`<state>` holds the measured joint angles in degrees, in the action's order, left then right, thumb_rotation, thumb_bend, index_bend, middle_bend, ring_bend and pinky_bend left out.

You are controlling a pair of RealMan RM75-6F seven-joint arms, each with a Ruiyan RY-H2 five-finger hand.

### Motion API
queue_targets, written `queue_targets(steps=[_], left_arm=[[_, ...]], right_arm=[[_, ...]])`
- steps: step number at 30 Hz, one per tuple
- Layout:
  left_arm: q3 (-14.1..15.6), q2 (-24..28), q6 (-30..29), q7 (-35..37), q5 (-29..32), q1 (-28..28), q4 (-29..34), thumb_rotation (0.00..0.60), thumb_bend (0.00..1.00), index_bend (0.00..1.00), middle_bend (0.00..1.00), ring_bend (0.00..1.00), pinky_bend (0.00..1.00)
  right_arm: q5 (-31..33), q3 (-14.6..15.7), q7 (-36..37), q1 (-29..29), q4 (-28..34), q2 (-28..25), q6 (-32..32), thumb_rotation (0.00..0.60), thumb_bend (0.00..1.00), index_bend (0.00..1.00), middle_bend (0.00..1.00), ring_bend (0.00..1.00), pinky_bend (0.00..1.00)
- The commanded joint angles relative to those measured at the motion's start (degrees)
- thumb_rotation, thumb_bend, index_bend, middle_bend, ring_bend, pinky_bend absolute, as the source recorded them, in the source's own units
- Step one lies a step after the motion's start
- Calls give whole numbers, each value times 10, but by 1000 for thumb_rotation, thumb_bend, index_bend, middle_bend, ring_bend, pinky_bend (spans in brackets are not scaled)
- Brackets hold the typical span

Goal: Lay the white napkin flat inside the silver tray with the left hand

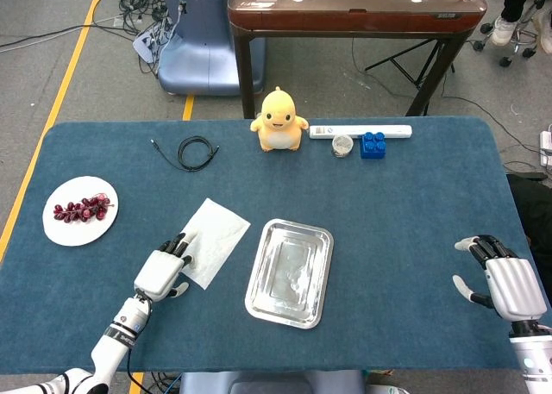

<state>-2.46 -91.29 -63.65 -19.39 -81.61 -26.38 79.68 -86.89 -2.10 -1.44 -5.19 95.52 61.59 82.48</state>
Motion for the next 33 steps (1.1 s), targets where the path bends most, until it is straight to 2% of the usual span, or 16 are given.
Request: queue_targets(steps=[1,33], left_arm=[[3,-6,-6,-2,-7,-1,-10,600,225,451,14,0,180],[20,-76,-58,65,-68,-3,-143,600,224,477,15,0,180]], right_arm=[[0,0,0,0,0,0,0,600,284,328,315,196,382],[0,-1,3,0,0,-1,0,600,285,328,318,195,382]])
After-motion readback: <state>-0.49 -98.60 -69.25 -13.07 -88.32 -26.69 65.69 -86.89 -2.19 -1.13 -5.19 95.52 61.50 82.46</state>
